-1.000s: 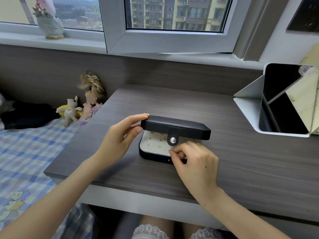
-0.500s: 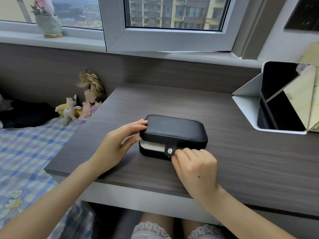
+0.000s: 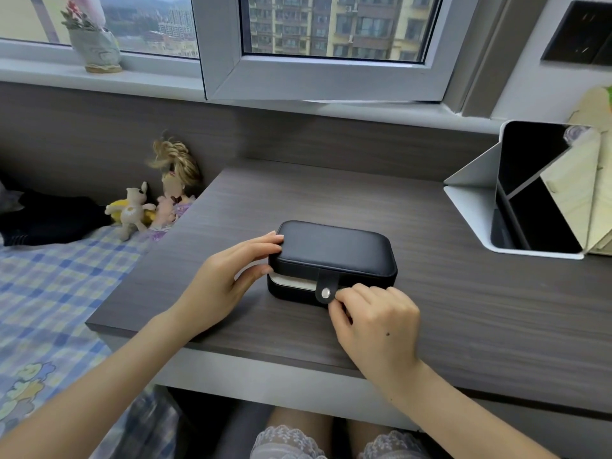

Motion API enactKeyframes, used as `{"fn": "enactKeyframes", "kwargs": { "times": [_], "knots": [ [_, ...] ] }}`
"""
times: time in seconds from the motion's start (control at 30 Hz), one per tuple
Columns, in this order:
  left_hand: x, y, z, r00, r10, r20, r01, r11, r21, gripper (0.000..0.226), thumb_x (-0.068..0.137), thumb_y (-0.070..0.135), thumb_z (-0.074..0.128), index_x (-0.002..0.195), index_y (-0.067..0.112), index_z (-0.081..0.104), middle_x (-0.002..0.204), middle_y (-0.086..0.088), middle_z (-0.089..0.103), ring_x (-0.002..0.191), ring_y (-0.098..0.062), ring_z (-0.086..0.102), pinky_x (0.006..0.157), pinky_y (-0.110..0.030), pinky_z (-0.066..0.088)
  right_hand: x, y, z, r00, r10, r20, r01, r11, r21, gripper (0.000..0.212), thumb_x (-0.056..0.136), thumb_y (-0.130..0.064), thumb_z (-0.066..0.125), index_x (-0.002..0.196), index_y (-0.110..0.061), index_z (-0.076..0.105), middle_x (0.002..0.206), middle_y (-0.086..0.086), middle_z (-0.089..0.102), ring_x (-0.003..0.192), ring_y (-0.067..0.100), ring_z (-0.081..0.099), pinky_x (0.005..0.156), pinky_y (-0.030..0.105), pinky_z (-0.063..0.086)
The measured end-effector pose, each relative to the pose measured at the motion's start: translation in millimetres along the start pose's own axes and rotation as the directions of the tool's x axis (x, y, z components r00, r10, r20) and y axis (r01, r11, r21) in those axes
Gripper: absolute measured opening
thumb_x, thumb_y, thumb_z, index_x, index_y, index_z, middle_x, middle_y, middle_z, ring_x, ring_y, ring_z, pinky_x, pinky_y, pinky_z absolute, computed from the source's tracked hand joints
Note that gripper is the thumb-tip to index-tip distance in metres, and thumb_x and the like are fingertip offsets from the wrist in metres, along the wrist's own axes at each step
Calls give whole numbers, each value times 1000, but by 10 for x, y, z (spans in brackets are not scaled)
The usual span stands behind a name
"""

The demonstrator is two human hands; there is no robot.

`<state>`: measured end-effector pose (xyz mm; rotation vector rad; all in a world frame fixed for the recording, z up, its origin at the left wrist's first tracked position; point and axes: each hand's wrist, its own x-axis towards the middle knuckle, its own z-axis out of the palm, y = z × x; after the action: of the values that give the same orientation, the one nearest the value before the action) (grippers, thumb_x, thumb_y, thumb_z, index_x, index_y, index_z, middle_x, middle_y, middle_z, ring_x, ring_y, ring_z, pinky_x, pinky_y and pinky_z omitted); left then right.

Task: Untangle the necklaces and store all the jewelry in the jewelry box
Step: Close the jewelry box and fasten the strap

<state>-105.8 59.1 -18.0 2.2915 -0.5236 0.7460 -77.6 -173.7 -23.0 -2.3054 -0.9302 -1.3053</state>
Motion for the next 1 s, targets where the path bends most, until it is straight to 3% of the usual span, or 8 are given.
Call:
{"fn": "enactKeyframes", "kwargs": {
  "times": [0.2, 0.33, 0.5, 0.63, 0.73, 0.83, 1.0],
  "knots": [
    [-36, 71, -6, 999, -32, 28, 32, 999, 2, 32, 90, 32, 53, 118, 17, 58, 134, 2, 54, 129, -5, 45, 106, -19, 37, -16, -26, -54, 987, 158, 8, -158, 985, 72, 19, 76, -17, 62, 58, -21, 66, 50, -10, 57, 42, 11, 49, 44, 21, 33],
    [-58, 145, 15, 999, 23, 29, -26, 995, 100, 38, 95, 42, 46, 110, 12, 63, 132, -3, 56, 132, -11, 43, 107, -20, 36, -88, -14, -36, 998, 70, 0, -70, 997, -24, 25, 81, -15, 62, 56, -18, 64, 50, -5, 56, 44, 16, 50, 43, 25, 33],
    [-8, 183, 20, 982, 116, 146, -156, 942, 297, 38, 88, 42, 59, 101, 7, 63, 136, -4, 53, 138, -17, 34, 109, -29, 35, -125, 37, -46, 1000, -6, -14, 5, 994, -106, 26, 81, -15, 68, 57, -16, 61, 51, -3, 54, 45, 19, 48, 43, 27, 31],
    [75, 215, 73, 979, 130, 156, -179, 915, 362, 43, 86, 47, 56, 110, 11, 53, 127, -9, 59, 121, -18, 51, 96, -36, 49, -86, 81, -92, 999, -42, 0, 41, 989, -145, 27, 83, -25, 66, 59, -17, 58, 54, -4, 53, 47, 19, 47, 47, 28, 28],
    [160, 231, 146, 954, 238, 180, -297, 818, 493, 44, 88, 49, 50, 121, 19, 51, 108, -8, 62, 101, -24, 55, 83, -35, 46, -47, 102, -116, 999, -49, -11, 47, 987, -152, 32, 84, -34, 66, 59, -17, 56, 53, -4, 50, 46, 18, 45, 48, 28, 27],
    [165, 227, 189, 951, 275, 139, -306, 794, 525, 39, 90, 47, 50, 121, 24, 56, 99, -9, 62, 88, -25, 56, 70, -36, 48, -21, 127, -125, 999, -52, -16, 50, 990, -130, 38, 86, -43, 64, 59, -17, 56, 51, -4, 48, 45, 18, 44, 48, 27, 27],
    [117, 249, 249, 958, 269, 100, -279, 796, 538, 35, 86, 37, 57, 111, 16, 69, 93, -8, 66, 88, -30, 62, 71, -39, 51, -34, 159, -111, 994, -111, -7, 110, 986, -127, 37, 88, -41, 61, 60, -17, 56, 52, -4, 48, 46, 20, 44, 51, 29, 24]
  ]
}}
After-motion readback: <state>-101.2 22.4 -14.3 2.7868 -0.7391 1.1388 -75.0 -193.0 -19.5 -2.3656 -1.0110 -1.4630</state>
